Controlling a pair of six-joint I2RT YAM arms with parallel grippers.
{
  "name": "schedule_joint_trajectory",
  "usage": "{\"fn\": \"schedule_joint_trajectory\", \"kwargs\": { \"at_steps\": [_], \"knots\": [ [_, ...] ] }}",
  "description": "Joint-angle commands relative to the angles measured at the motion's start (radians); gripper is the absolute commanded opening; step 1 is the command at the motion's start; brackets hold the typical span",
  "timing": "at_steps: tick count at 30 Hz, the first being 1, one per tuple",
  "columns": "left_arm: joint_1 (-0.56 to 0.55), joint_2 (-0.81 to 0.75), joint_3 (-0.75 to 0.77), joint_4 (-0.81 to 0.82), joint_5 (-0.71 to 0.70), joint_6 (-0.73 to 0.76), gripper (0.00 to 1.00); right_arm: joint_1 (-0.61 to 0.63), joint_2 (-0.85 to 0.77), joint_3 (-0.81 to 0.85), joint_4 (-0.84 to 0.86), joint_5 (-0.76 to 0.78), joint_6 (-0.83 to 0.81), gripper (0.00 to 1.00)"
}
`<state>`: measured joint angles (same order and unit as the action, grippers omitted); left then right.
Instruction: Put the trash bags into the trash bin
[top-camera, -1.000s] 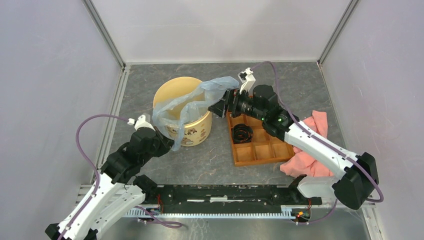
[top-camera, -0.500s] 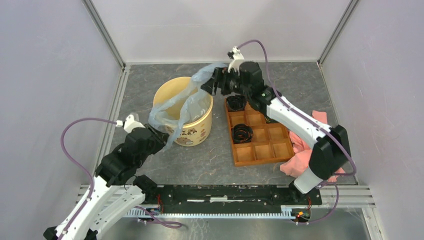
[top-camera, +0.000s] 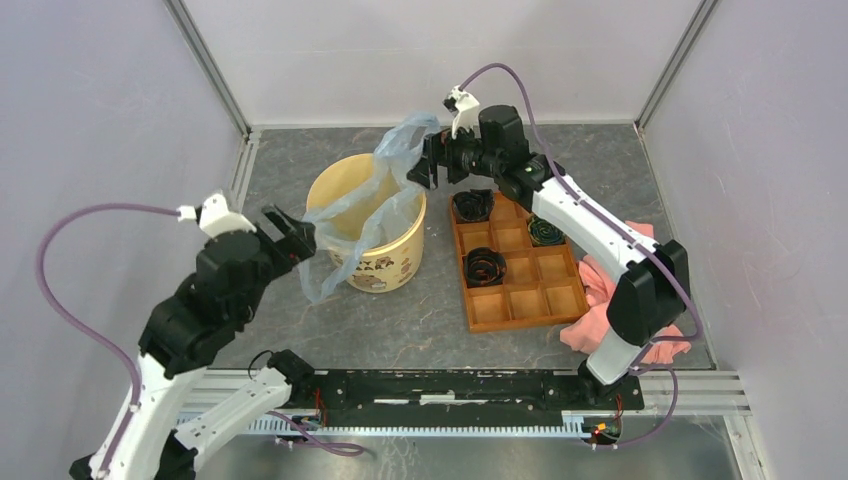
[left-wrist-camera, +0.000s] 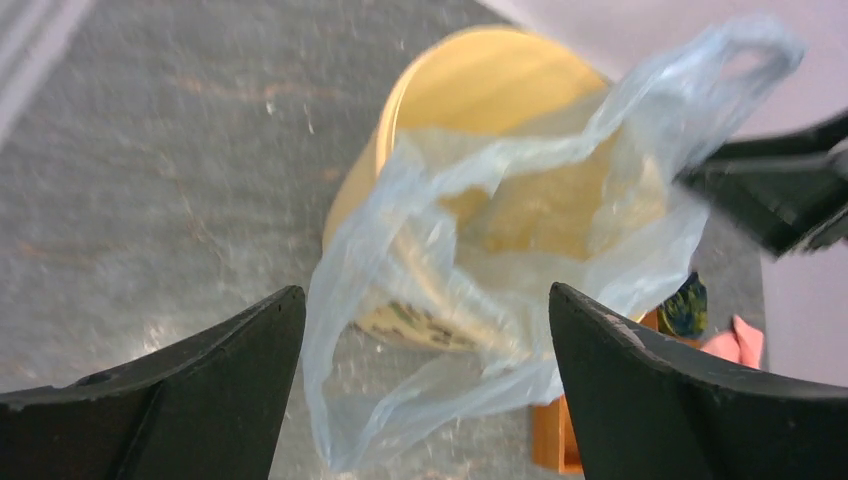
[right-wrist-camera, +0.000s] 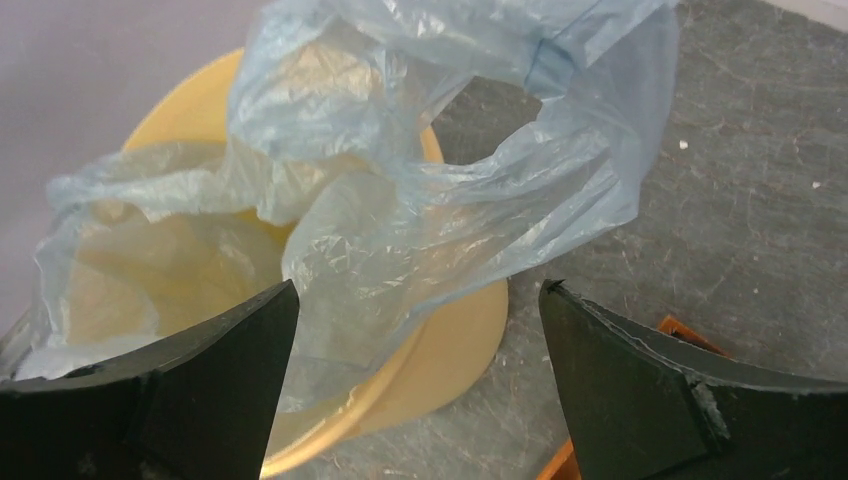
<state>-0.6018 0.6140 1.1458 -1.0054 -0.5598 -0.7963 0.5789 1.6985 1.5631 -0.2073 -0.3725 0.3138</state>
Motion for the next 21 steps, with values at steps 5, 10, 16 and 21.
{"fn": "schedule_joint_trajectory", "kwargs": {
  "at_steps": [5,10,16,21],
  "knots": [
    [0.015,0.367,0.241,0.023,-0.12,0.245,1.0,0.002,-0.2,-0.184,0.068,-0.023,-0.032,0.98],
    [0.327,0.525,0.293,0.232,0.316,0.337,1.0,0.001,-0.255,-0.226,0.117,-0.079,0.031,0.98],
    [0.575,0.663,0.261,0.417,0.741,0.263,0.98,0.005,-0.306,-0.389,0.343,-0.094,0.22,0.98],
    [0.582,0.633,0.128,0.545,0.866,0.198,0.99,0.013,-0.303,-0.489,0.49,-0.067,0.304,0.98]
  ]
}}
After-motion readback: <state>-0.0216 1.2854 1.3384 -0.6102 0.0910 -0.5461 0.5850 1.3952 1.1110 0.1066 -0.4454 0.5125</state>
